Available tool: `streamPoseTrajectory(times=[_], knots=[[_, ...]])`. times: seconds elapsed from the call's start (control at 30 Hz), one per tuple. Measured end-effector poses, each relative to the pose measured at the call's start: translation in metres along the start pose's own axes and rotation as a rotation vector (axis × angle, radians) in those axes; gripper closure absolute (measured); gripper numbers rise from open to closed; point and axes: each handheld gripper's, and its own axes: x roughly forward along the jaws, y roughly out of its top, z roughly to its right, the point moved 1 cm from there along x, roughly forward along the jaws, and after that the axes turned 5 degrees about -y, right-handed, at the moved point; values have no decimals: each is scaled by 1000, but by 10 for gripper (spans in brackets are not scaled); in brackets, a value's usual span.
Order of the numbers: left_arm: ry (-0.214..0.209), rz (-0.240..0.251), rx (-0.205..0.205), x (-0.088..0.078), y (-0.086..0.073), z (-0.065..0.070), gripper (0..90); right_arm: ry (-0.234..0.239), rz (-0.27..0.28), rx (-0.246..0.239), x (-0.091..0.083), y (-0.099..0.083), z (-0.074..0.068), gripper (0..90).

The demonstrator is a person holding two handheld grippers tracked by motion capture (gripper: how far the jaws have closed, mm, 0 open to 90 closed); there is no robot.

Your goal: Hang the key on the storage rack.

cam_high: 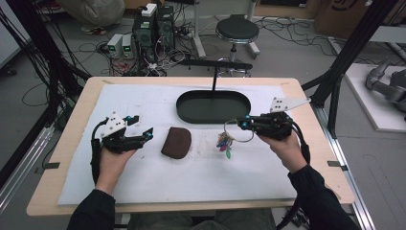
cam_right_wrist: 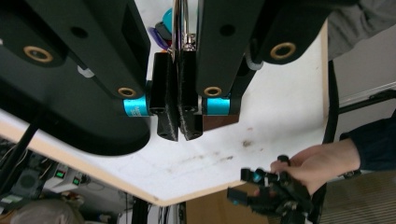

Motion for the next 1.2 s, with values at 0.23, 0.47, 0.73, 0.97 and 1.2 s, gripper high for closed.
streamPoseTrajectory(times=[0.23, 0.47, 0.73, 0.97, 1.2], knots=[[-6, -1, 3, 1, 0, 1, 278, -21, 18, -29, -3, 22, 16, 880], [-8, 0, 5, 1, 0, 1, 277, -48, 38, -62, -2, 38, 31, 880], [-13, 0, 2, 2, 0, 1, 278, -86, 43, -95, 1, 56, 50, 880], [-16, 0, 2, 3, -1, 1, 277, -110, 46, -112, 5, 70, 66, 880], [-18, -2, 2, 4, -1, 0, 277, -130, 53, -104, 12, 74, 83, 880]])
